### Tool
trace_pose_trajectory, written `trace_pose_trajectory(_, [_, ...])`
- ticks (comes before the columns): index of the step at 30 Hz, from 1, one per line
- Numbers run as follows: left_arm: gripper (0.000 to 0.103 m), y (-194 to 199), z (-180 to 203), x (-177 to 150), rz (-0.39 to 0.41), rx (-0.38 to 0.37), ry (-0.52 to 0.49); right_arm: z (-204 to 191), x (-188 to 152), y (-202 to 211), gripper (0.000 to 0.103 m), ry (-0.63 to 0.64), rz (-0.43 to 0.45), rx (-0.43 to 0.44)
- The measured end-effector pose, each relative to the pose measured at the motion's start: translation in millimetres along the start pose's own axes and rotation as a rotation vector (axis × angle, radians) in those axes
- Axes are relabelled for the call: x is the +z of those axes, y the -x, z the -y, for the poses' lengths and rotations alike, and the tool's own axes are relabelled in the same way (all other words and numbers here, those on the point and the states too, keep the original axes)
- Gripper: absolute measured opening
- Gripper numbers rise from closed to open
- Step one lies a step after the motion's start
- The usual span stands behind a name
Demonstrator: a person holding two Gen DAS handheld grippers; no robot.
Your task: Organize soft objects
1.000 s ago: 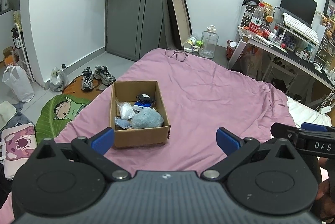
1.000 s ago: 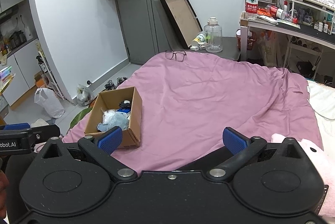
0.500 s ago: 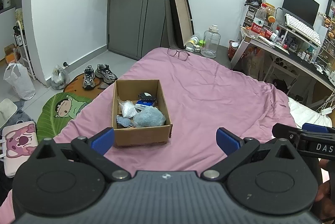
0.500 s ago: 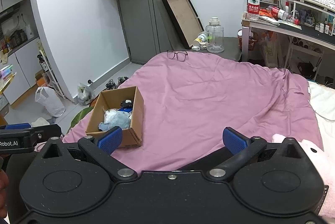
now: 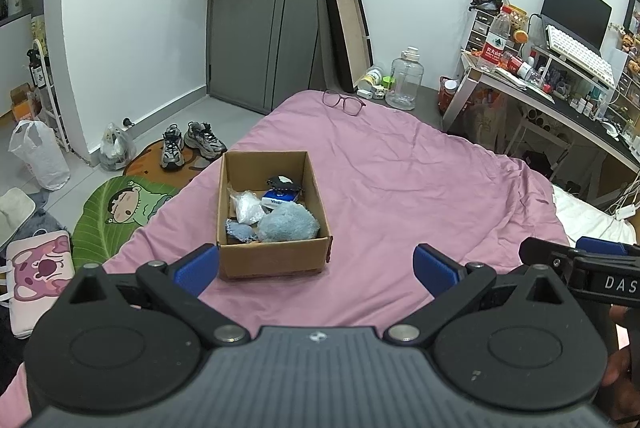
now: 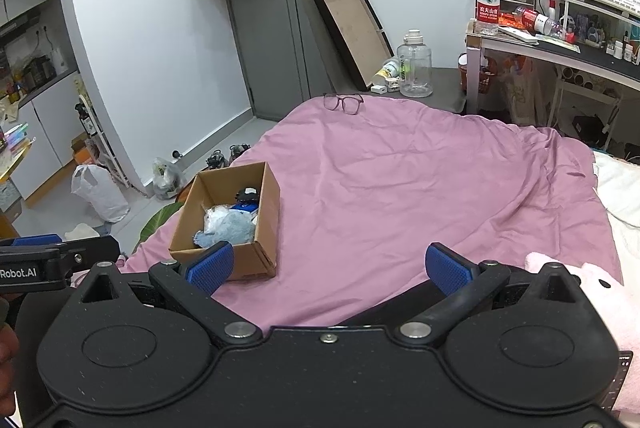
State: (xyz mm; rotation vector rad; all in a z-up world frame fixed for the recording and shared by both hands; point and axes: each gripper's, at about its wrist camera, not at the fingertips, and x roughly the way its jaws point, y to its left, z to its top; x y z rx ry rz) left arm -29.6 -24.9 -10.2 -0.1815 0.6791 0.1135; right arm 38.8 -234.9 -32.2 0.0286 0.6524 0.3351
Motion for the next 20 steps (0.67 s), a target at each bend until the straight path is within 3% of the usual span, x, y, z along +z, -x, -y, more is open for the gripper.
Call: trace_pose_trajectory(20, [0.102,-1.8,1.3,1.4,-0.018,0.003,-0.026,4.5,-0.2,-6.0,0.103,-0.01,-0.015,0.017])
